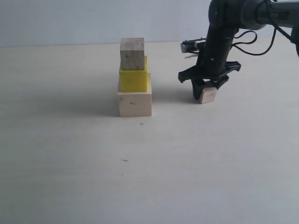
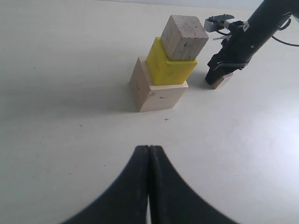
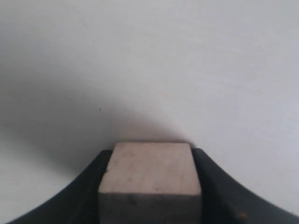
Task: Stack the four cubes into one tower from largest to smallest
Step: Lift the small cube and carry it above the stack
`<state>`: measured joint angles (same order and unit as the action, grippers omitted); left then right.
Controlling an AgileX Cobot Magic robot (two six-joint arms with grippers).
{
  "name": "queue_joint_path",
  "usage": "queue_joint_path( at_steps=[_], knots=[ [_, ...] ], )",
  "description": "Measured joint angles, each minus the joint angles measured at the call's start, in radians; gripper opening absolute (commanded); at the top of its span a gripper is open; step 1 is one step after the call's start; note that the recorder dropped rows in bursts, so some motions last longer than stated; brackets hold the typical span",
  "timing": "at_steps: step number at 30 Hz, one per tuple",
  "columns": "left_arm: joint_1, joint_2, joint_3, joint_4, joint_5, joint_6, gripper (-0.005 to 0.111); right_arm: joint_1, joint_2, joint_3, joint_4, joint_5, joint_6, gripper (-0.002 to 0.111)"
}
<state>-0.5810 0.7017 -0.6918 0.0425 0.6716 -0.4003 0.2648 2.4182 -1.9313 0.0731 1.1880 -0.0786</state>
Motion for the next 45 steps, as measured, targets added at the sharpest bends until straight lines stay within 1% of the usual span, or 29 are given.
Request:
queue_joint_path(
  at_steps=[5,8,10,13,15,16,17,18,19,20,21,22,25,29,32,35,38,41,45],
  knots=[
    [0.0,0.0,0.0,0.0,0.0,0.0,0.0,-0.01,-0.081,0.005,0.006,0.013,-0.105,0.0],
    [0.0,0.0,0.0,0.0,0.0,0.0,0.0,-0.04,-0.149,0.036,0.028,-0.002,-0.154,0.0],
    [0.0,0.0,0.0,0.0,0.0,0.0,0.0,-0.068,-0.196,0.086,0.064,-0.042,-0.179,0.0],
    [0.0,0.0,0.0,0.0,0.0,0.0,0.0,-0.13,-0.288,0.211,0.167,-0.151,-0.252,0.0],
    [0.0,0.0,0.0,0.0,0.0,0.0,0.0,-0.177,-0.371,0.327,0.285,-0.248,-0.385,0.0],
    [0.0,0.0,0.0,0.0,0.0,0.0,0.0,-0.223,-0.462,0.452,0.47,-0.328,-0.612,0.0],
    [0.0,0.0,0.0,0.0,0.0,0.0,0.0,-0.244,-0.498,0.513,0.562,-0.345,-0.733,0.0],
    [0.0,0.0,0.0,0.0,-0.006,0.0,0.0,-0.279,-0.58,0.628,0.816,-0.33,-1.069,0.0],
    [0.0,0.0,0.0,0.0,-0.009,0.0,0.0,-0.291,-0.614,0.67,0.912,-0.306,-1.231,0.0],
    [0.0,0.001,0.0,0.0,-0.013,0.013,0.0,-0.312,-0.664,0.756,1.106,-0.228,-1.5,0.0],
    [0.0,0.004,0.0,0.0,-0.015,0.022,0.0,-0.317,-0.678,0.782,1.17,-0.201,-1.581,0.0],
    [0.0,0.006,0.0,0.0,-0.015,0.036,0.0,-0.321,-0.696,0.82,1.231,-0.16,-1.715,0.0],
    [0.0,0.008,0.0,0.0,-0.016,0.048,0.0,-0.321,-0.697,0.832,1.256,-0.181,-1.813,0.0],
    [0.0,0.008,0.0,0.0,-0.016,0.048,0.0,-0.322,-0.697,0.832,1.336,-0.217,-1.789,0.0],
    [0.0,0.008,0.0,0.0,-0.016,0.049,0.0,-0.322,-0.697,0.832,1.432,-0.217,-1.848,0.0],
    [0.0,0.008,0.0,0.0,-0.016,0.052,0.0,-0.322,-0.691,0.83,1.521,-0.178,-1.938,0.0],
    [0.0,0.008,0.0,0.0,-0.016,0.052,0.0,-0.322,-0.656,0.795,1.573,-0.066,-2.002,0.0],
    [0.0,0.008,0.0,-0.008,-0.018,0.052,0.0,-0.322,-0.598,0.73,1.584,0.006,-2.016,0.0],
    [0.0,0.008,0.0,-0.042,-0.018,0.052,0.0,-0.311,-0.487,0.622,1.547,0.014,-2.016,0.0]
  ],
)
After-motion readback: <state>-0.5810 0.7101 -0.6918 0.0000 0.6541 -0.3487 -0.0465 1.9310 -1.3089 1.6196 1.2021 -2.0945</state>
